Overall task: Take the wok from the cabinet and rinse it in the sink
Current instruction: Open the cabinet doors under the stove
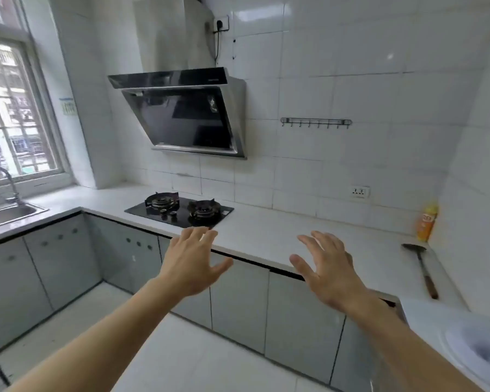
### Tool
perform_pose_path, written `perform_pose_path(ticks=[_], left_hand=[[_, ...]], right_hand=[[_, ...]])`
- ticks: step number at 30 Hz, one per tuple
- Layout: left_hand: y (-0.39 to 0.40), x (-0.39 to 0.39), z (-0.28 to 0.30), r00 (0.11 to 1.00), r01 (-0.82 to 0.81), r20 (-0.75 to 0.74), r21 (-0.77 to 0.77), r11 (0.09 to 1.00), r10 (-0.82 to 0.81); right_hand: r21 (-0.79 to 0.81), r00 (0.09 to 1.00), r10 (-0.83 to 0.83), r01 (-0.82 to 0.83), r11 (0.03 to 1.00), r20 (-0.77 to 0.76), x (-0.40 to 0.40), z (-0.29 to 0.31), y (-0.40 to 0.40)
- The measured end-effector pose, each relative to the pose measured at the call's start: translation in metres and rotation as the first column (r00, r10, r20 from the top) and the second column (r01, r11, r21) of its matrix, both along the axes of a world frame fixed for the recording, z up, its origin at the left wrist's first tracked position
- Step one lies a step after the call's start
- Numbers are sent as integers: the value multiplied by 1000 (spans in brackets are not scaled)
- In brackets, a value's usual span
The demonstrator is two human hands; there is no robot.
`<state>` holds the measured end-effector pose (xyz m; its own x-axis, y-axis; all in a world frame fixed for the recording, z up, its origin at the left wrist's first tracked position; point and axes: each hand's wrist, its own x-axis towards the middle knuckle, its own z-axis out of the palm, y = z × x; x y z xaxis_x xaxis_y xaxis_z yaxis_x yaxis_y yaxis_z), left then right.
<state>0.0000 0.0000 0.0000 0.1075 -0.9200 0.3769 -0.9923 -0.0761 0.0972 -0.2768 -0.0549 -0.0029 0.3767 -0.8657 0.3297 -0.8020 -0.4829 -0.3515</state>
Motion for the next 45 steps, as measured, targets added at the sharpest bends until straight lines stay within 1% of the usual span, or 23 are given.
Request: perform_pose_path(ticks=[3,7,10,13,15,18,21,28,33,37,41,45], left_hand=[[-24,46,-13,999,-41,-11,-12,999,41],[-55,111,-24,998,-48,-30,-20,999,47],[-74,156,-35,998,-49,27,13,999,48],[-93,201,-45,996,-89,10,37,995,88],[-104,228,-50,992,-121,-25,41,992,122],[-125,269,-55,986,-161,-33,62,985,163],[-153,308,-59,975,-217,-43,59,974,220],[-235,379,-64,940,-339,26,156,928,339],[-284,428,-50,919,-395,33,111,912,393],[-303,471,-57,897,-440,21,129,889,441],[-315,522,-73,880,-467,-10,156,870,474],[-329,583,-85,882,-461,-32,152,874,470]], right_hand=[[-25,998,38,-39,999,-49,49,-5,-34],[-53,993,64,-69,996,-96,123,-4,-76],[-71,983,85,-97,993,-161,179,-2,-109],[-74,979,135,-148,986,-151,234,-7,-139],[-59,971,180,-191,980,-154,267,-15,-157],[-21,957,241,-247,969,-161,313,-25,-188],[-1,949,286,-289,957,-134,355,-37,-230],[35,917,392,-390,920,-74,444,-60,-342],[62,889,455,-452,890,-55,510,-49,-406],[94,870,491,-485,870,-52,560,-59,-438],[135,863,499,-487,863,-82,609,-74,-459],[132,867,489,-476,869,-91,664,-80,-472]])
